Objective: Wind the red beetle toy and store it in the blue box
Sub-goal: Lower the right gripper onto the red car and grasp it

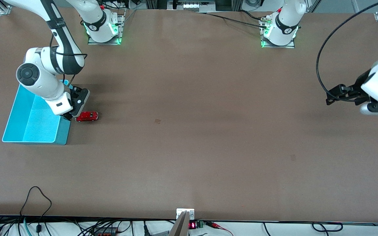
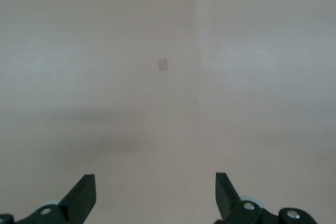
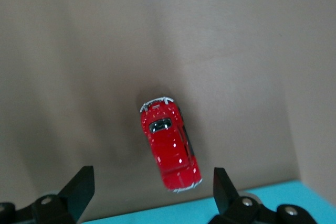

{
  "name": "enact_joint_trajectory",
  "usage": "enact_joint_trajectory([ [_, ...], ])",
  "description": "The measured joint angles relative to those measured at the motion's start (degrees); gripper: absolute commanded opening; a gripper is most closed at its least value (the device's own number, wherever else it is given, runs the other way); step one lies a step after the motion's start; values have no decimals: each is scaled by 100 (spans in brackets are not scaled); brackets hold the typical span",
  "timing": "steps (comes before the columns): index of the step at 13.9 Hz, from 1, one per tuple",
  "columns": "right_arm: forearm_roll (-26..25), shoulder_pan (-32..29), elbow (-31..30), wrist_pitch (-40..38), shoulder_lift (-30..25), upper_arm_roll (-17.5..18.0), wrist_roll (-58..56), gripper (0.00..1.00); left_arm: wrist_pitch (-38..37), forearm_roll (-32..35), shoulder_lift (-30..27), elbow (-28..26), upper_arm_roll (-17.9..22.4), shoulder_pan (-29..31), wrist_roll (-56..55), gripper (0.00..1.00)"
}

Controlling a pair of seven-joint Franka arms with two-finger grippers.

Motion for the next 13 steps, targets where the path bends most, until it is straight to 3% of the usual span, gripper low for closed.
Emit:
enact_joint_trajectory([
  [3, 0, -85, -88, 484, 249, -1, -786, 100, 108, 0, -448, -559, 69, -82, -23, 100],
  [11, -2, -89, -92, 1118, 864, 13, -1083, 100, -300, -62, -363, -229, 95, -135, -23, 100],
  [12, -2, -89, -92, 1174, 907, 14, -1083, 83, -303, -66, -361, -221, 91, -142, -23, 100],
  [13, -2, -89, -91, 1209, 941, 14, -1083, 49, -307, -67, -360, -217, 89, -146, -23, 100],
])
